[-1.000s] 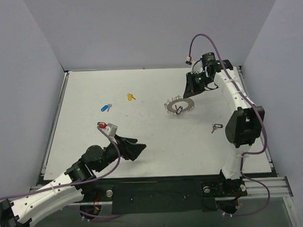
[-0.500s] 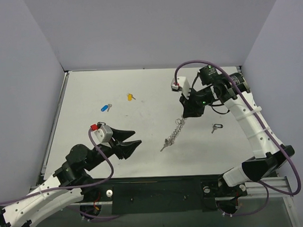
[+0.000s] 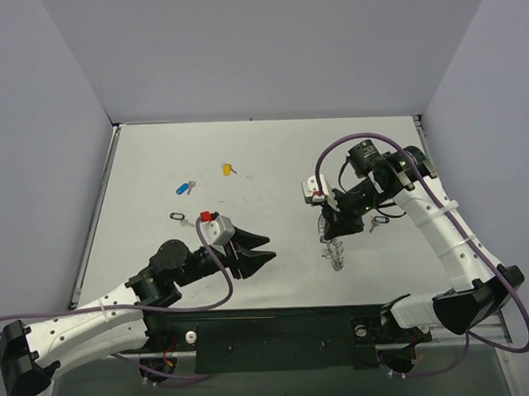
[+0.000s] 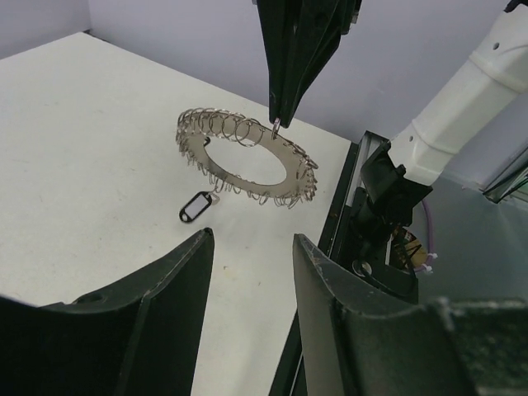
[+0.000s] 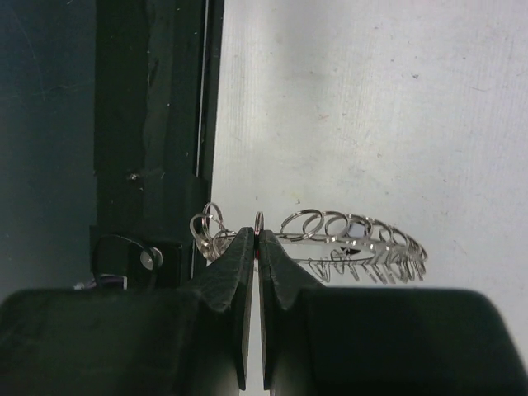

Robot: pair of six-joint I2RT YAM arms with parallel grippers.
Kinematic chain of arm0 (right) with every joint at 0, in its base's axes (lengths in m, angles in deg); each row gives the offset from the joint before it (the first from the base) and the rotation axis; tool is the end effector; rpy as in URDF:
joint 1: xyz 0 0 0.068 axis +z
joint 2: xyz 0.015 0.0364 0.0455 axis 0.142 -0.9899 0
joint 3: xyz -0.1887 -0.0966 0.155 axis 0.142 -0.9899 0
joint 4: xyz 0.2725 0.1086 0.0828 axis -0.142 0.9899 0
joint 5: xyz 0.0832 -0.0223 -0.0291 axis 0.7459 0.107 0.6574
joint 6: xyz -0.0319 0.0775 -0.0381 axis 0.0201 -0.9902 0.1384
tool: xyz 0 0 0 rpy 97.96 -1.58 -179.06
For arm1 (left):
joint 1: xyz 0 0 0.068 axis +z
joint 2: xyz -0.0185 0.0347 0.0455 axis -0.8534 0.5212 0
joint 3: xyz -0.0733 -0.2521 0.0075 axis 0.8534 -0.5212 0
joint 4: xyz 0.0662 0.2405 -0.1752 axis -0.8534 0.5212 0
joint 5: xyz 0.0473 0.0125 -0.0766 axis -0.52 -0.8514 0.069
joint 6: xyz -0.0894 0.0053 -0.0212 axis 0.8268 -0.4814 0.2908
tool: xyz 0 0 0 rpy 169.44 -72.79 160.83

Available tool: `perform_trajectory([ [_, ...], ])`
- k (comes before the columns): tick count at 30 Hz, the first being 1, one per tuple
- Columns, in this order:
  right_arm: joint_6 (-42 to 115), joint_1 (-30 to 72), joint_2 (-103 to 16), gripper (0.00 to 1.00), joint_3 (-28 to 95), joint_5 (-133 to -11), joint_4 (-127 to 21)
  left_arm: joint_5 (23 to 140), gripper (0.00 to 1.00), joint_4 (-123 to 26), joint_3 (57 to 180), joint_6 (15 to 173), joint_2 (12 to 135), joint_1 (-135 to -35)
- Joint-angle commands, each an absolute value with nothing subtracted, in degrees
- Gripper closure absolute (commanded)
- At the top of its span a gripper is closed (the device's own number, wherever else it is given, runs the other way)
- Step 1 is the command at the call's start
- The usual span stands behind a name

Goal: Put the keys on the keyring

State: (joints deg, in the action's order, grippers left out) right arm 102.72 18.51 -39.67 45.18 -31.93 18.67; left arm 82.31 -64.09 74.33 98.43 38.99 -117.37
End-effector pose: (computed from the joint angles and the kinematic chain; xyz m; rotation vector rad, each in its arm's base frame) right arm 0.2419 0.1897 0.3559 -1.7797 1.5281 0.8198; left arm 0.1336 -0.2459 0.2893 0.7115 1.4223 -1.1583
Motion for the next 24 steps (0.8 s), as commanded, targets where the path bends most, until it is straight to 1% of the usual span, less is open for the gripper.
perform_trajectory([
  [1,112.44,18.64,-37.34,1.0,43.28,-26.07,23.66,83.16,0.47,-72.76,77.85,95.9,44.52,-119.4],
  [6,115.08,18.64,-37.69,1.0,41.7,-25.72,23.49,82.11,0.47,-75.66,80.22,93.35,51.38,-122.65],
  [11,115.79,18.47,-37.7,1.0,40.64,-24.84,23.48,78.25,0.47,-78.99,80.93,92.9,57.09,-125.81],
  [16,115.87,18.38,-37.34,1.0,38.98,-23.78,22.6,74.11,0.51,-82.6,80.23,93.43,60.09,-128.46],
  [19,115.87,18.38,-37.17,1.0,38.09,-22.99,22.25,69.12,0.55,-83.22,80.49,93.34,61.32,-129.95],
  [24,115.7,18.29,-36.47,1.0,37.13,-22.29,21.64,63.83,0.55,-85.33,80.84,90.36,63.51,-131.36],
])
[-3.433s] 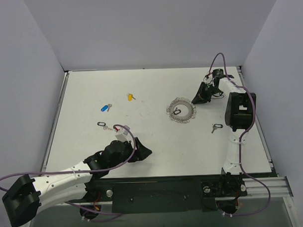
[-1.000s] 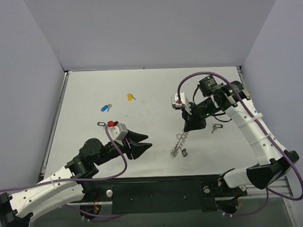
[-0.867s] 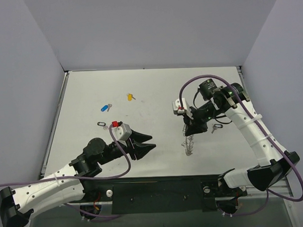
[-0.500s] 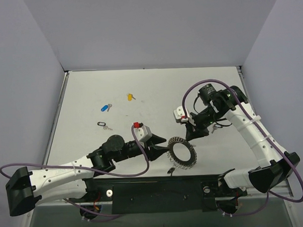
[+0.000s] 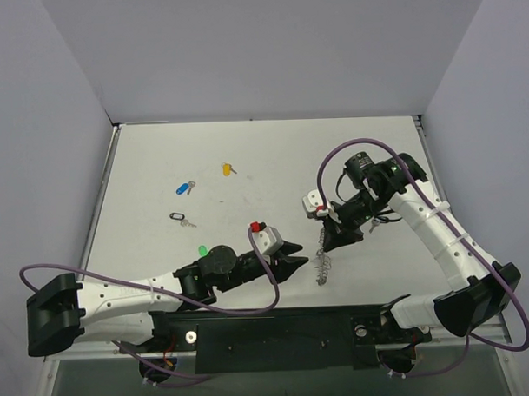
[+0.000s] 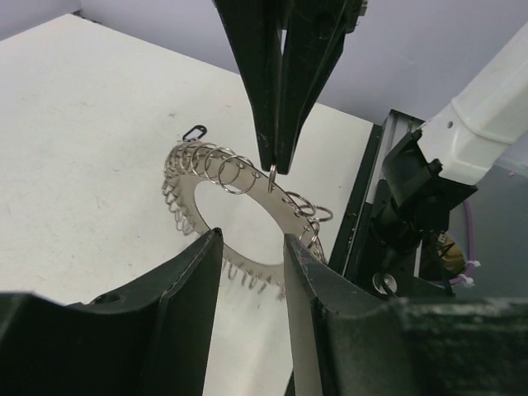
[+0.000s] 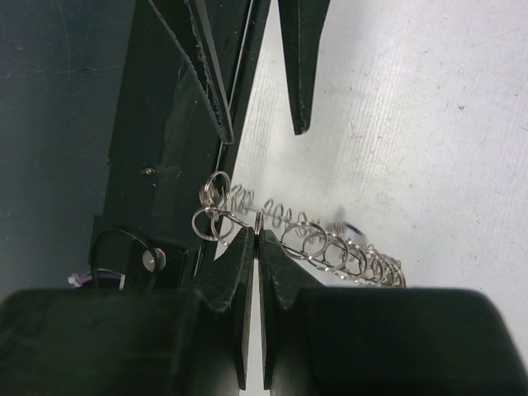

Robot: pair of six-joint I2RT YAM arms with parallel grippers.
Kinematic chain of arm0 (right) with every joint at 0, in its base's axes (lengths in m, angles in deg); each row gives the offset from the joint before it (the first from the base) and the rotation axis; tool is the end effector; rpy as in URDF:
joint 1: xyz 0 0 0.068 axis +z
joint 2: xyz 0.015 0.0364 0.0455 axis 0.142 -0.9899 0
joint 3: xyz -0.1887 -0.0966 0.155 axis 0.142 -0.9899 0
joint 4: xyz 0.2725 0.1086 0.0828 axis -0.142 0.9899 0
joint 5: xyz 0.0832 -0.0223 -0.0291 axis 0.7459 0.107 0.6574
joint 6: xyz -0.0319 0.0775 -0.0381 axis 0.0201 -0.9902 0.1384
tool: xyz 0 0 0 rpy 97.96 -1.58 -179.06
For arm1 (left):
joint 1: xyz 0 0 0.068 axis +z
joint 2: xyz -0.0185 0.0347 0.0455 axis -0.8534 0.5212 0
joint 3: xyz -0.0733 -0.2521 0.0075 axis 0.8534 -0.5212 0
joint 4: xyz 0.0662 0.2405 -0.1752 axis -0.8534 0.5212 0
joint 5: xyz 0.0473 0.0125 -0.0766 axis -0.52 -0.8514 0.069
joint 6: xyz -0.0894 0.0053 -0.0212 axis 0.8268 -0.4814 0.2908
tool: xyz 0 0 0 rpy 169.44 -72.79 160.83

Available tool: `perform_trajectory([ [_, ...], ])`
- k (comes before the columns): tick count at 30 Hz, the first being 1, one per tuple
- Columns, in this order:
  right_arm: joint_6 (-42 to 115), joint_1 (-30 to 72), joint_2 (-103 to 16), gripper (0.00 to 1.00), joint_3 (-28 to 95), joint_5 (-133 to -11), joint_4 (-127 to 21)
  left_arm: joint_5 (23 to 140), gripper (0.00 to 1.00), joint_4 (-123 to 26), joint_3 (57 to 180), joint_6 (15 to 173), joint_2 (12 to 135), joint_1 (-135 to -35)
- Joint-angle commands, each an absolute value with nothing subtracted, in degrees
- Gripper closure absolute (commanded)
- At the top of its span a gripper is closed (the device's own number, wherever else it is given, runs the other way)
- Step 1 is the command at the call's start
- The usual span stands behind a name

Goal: Put the keys on the keyring

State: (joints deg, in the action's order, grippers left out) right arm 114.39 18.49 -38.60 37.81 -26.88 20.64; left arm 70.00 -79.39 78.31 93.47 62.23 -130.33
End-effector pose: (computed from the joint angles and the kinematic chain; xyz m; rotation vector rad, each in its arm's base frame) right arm 0.2281 0.1879 0.3216 -1.8933 1.3847 0.9138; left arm 0.1120 -0.3252 0.2434 0.7975 1.4460 -1.0855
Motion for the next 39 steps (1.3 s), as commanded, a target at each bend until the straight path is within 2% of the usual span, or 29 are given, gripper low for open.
perform_trajectory([
  [1,115.79,18.29,-36.46,1.0,37.04,-22.2,21.64,63.56,0.55,-85.68,80.84,89.74,63.78,-131.53],
  [21,115.44,17.94,-35.76,1.0,35.98,-21.15,20.93,70.15,0.57,-91.84,83.39,85.43,70.9,-132.06],
  [39,114.73,17.41,-36.03,1.0,35.9,-20.35,20.58,72.79,0.66,-94.3,84.53,88.59,74.59,-132.06],
])
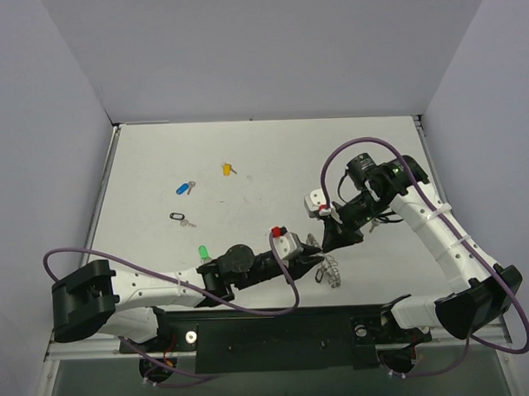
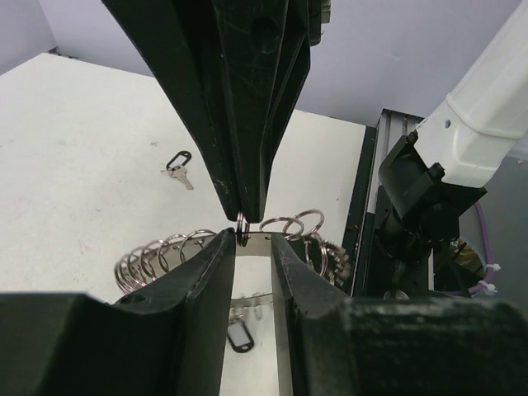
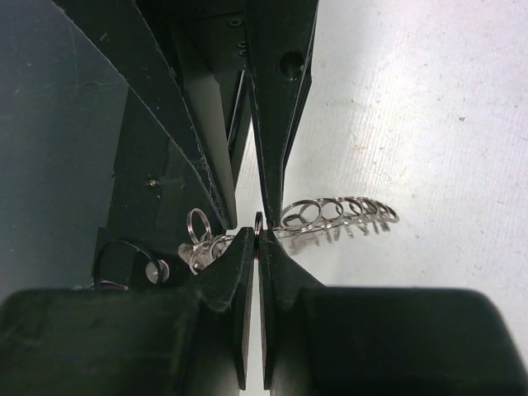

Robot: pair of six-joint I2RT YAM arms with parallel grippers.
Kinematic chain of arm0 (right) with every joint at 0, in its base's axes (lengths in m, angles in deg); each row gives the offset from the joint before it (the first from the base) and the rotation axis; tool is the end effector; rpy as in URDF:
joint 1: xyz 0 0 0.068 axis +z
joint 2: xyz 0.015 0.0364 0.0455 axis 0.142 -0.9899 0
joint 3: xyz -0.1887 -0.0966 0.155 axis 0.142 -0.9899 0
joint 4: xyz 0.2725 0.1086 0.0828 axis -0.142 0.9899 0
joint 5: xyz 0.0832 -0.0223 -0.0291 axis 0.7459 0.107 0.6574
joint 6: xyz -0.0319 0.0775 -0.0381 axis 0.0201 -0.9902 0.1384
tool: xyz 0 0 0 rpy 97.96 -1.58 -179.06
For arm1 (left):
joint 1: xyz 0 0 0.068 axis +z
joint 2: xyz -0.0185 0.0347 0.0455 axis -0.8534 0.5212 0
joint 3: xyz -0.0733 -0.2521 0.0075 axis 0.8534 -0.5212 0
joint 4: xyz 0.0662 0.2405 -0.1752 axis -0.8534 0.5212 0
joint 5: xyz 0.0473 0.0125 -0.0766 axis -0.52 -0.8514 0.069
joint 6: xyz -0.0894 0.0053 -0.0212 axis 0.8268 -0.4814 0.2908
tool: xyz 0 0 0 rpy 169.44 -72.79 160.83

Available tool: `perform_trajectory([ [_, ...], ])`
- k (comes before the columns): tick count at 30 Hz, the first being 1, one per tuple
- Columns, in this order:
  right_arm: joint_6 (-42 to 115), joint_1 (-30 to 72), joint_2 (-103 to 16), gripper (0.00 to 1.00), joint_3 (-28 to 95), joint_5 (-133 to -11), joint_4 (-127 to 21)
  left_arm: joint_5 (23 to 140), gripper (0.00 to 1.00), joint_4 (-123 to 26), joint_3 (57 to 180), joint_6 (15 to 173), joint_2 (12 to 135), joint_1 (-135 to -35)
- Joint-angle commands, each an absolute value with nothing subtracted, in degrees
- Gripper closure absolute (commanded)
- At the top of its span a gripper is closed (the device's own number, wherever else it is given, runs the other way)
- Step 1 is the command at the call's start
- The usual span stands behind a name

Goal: Put the keys on the keyring

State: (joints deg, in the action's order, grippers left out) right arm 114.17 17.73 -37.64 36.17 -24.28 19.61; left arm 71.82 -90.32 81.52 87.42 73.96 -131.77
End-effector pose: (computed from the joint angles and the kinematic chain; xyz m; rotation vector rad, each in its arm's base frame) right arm 0.2264 0.1853 0.3202 -1.8597 1.3659 0.9525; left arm 0.1100 -0.3576 0.2277 0.8839 1.3339 -1.0648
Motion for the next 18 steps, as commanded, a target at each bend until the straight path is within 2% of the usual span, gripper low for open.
perform_trajectory([
  [1,114.73,17.5,-35.94,1.0,35.9,-20.35,20.5,72.79,0.67,-94.21,84.53,88.6,74.68,-132.06],
  [5,114.29,17.41,-35.85,1.0,35.54,-20.35,19.97,72.88,0.76,-94.21,84.88,88.68,74.77,-132.06],
  [12,113.5,17.41,-35.59,1.0,35.1,-20.44,19.44,72.35,0.78,-93.95,85.5,88.6,75.21,-132.06],
  [14,113.24,17.41,-35.59,1.0,35.19,-20.27,19.44,72.0,0.82,-93.69,85.67,88.6,75.38,-132.06],
  [17,112.8,17.41,-35.59,1.0,35.1,-20.09,19.18,71.91,1.0,-93.25,85.85,88.68,75.47,-132.06],
  [18,112.54,17.33,-35.5,1.0,35.02,-20.09,19.09,72.0,1.0,-93.16,85.85,88.68,75.47,-132.06],
])
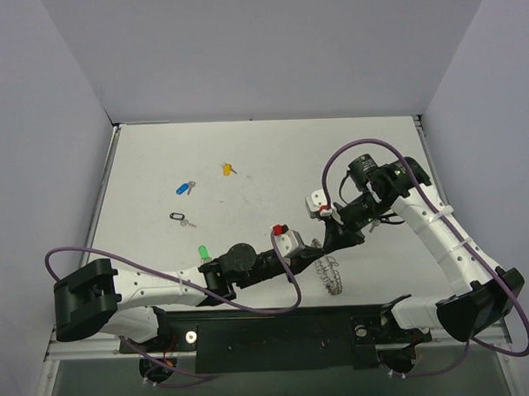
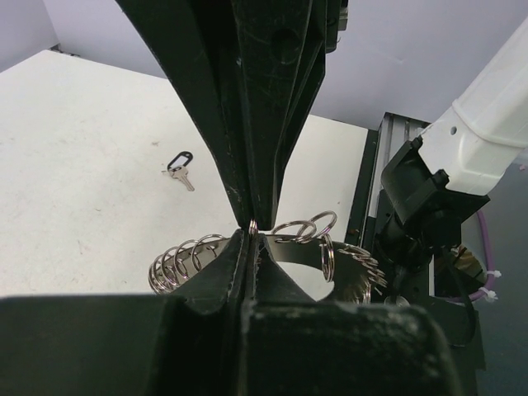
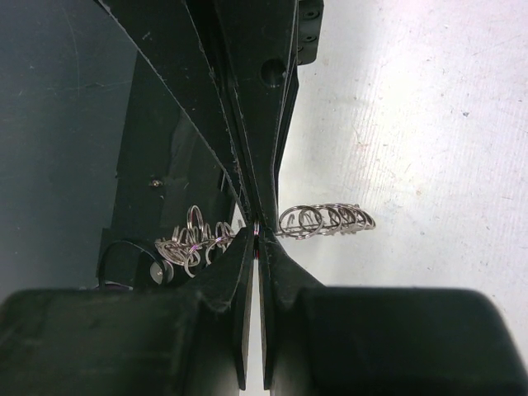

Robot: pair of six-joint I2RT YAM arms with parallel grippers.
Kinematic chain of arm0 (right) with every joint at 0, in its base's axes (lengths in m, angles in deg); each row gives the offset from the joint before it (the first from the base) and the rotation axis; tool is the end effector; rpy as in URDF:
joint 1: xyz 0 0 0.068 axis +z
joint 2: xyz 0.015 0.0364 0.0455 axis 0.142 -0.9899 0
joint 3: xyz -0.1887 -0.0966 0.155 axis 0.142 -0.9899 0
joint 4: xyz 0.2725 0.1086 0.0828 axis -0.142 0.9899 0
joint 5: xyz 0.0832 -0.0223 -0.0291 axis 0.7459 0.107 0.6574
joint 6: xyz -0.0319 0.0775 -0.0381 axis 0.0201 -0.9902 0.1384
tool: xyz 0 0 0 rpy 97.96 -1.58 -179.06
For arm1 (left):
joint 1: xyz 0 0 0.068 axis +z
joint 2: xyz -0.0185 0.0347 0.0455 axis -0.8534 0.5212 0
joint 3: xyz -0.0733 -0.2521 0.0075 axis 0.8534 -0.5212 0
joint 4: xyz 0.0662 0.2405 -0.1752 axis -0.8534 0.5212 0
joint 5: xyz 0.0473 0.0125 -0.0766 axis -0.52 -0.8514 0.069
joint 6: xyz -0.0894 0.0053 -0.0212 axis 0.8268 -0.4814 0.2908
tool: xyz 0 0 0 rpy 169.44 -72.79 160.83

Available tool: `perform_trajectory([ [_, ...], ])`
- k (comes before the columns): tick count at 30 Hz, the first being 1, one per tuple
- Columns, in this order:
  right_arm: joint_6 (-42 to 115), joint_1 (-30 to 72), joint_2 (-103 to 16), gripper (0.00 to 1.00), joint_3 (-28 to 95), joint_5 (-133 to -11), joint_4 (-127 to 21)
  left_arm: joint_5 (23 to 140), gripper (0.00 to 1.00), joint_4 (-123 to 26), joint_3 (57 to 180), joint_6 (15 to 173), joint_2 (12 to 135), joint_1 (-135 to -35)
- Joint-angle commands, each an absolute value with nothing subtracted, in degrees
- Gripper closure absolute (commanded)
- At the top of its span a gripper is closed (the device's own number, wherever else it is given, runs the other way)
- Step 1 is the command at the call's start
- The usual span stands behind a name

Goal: Put the keys on the keyring

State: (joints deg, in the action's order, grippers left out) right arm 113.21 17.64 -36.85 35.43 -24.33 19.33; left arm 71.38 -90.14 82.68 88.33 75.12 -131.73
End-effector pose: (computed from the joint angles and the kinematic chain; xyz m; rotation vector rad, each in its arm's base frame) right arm 0.2242 0.1837 0.3198 -1.8494 1.3804 0.9550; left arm 0.1123 -0.3621 0.2284 0.8697 1.3484 -1.0698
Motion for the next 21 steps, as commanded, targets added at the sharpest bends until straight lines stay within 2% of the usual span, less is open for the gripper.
perform_trajectory([
  [1,112.19,17.41,-35.5,1.0,34.93,-20.0,18.74,71.82,1.0,-93.07,85.68,88.86,75.3,-132.06],
  [5,109.21,17.24,-34.71,1.0,33.97,-19.83,16.55,69.8,1.0,-95.7,82.96,90.0,74.33,-132.06],
  [7,106.31,16.45,-34.18,0.83,33.7,-18.87,14.96,68.84,1.0,-100.0,80.42,90.62,73.28,-132.06],
  [9,105.07,15.14,-33.48,0.73,33.52,-16.85,14.52,67.87,1.0,-105.0,77.78,91.06,72.14,-132.06],
  [17,108.92,12.4,-30.05,0.49,29.66,-12.8,14.43,71.12,1.0,-113.71,70.91,91.41,68.01,-132.15],
  [21,112.01,12.67,-30.22,0.47,27.46,-11.83,14.43,71.91,1.0,-113.37,69.51,91.23,66.25,-132.33],
])
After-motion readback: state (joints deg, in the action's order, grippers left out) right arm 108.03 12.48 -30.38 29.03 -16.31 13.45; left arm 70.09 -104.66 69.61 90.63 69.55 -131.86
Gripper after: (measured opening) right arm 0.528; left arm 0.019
